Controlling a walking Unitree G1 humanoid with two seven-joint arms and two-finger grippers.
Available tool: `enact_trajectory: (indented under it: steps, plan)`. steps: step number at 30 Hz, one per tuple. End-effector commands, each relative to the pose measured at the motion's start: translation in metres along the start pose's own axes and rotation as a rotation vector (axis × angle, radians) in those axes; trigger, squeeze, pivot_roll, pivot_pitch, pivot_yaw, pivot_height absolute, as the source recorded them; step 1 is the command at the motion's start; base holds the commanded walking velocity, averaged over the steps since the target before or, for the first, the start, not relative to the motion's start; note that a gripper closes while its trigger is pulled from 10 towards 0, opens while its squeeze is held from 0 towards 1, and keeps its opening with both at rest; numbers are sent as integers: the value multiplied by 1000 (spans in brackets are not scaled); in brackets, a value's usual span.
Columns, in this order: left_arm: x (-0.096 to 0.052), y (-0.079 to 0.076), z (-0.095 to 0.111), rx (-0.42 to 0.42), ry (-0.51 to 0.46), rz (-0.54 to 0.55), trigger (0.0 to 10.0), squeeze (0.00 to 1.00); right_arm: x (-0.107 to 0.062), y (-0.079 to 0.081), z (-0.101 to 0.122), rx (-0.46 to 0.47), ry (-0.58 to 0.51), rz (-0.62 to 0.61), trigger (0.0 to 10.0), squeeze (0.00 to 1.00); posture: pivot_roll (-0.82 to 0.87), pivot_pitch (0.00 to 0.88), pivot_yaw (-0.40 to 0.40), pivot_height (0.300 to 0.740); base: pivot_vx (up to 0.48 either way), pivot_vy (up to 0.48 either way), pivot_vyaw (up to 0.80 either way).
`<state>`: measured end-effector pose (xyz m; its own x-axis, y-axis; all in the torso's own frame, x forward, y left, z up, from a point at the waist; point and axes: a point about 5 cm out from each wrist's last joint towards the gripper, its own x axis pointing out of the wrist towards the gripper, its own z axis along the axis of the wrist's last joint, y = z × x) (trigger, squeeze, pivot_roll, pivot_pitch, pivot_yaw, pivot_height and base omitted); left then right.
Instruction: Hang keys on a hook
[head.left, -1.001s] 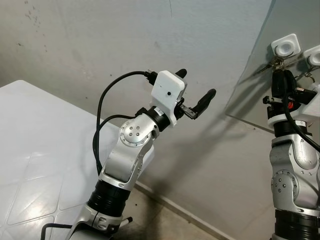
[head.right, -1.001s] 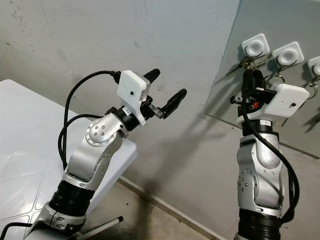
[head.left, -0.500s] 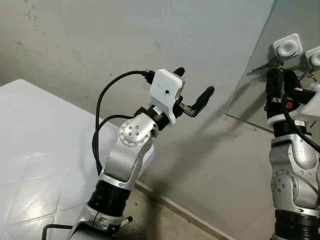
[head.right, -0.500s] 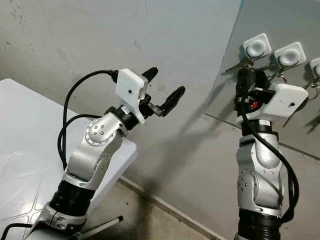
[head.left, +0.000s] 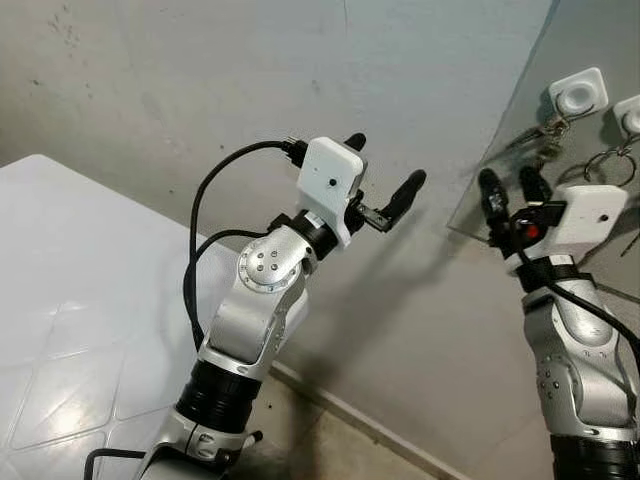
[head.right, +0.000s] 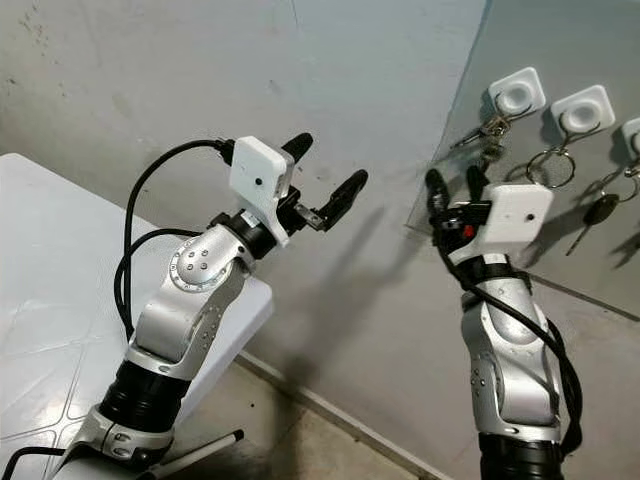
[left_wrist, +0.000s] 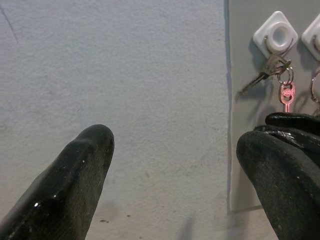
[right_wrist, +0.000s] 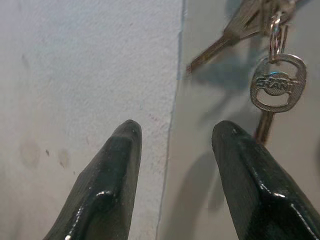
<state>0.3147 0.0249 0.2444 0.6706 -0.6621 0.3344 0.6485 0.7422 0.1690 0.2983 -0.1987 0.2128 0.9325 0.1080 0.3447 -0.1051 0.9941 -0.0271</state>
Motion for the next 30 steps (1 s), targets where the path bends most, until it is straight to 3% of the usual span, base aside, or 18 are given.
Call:
enact_trajectory:
  steps: [1,10,15,16,17,18,23,30]
  plan:
    - [2,0,5,9,-17,2,10000,0,-1,1,-3,-14,28,17,10000,0,-12,39,-61,740,0,0,0]
    - [-3,5,-7,-1,17,46,10000,0,-9,0,-16,-16,82,24,10000,0,-13,40,-60,740,0,0,0]
    - [-18,12,-43,-4,130,103,10000,0,-23,-1,-44,-6,166,0,10000,0,-15,39,-58,740,0,0,0]
    - [-25,14,-58,-9,176,130,10000,0,-29,0,-55,-1,200,-10,10000,0,-18,35,-53,740,0,0,0]
    - [-25,14,-58,-9,176,130,10000,0,-29,0,-55,-1,200,-10,10000,0,-18,35,-53,740,0,0,0]
    - [-37,16,-80,-10,253,165,10000,0,-37,1,-70,1,252,-23,10000,0,-16,32,-51,740,0,0,0]
    - [-62,16,-121,-84,405,228,10000,0,-55,3,-100,2,353,-39,10000,0,-15,28,-49,740,0,0,0]
    - [-78,15,-139,-93,458,232,10000,0,-76,7,-127,12,435,-63,10000,0,-15,22,-44,740,0,0,0]
